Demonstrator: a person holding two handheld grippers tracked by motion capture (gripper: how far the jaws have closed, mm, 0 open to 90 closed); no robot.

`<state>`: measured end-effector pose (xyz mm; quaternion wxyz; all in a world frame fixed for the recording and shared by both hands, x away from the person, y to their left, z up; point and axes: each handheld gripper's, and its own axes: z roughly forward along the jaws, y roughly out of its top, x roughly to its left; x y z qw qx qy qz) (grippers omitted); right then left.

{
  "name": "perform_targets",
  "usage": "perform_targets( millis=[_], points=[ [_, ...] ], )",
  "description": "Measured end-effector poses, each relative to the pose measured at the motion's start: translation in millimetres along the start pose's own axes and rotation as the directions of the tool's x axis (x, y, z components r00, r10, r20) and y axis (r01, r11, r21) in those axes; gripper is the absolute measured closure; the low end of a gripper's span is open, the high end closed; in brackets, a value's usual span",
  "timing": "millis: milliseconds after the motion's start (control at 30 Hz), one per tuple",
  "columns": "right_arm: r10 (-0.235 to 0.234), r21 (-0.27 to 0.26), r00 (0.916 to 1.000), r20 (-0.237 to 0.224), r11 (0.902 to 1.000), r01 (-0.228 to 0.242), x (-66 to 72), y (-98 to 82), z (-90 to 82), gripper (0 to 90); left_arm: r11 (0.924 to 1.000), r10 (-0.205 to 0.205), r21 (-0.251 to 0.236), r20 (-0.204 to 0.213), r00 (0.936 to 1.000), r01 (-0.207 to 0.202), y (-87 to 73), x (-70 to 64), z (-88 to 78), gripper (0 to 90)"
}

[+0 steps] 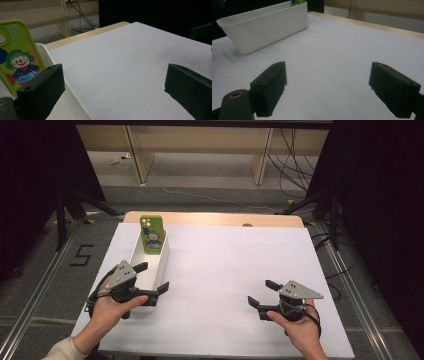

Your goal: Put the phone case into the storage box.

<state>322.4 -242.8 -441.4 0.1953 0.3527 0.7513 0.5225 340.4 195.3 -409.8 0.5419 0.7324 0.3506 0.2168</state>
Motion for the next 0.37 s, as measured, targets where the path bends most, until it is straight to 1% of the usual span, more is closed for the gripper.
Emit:
perform_targets(
  millis=[367],
  points=[
    [0.0, 0.0, 1.0, 0.0, 1.0, 0.0, -0.7, -0.1, 0.4, 15.8, 1.0, -0.004, 0.0, 0.001, 1.0, 0.004, 0.1, 2.1, 0.6, 2.3]
  ],
)
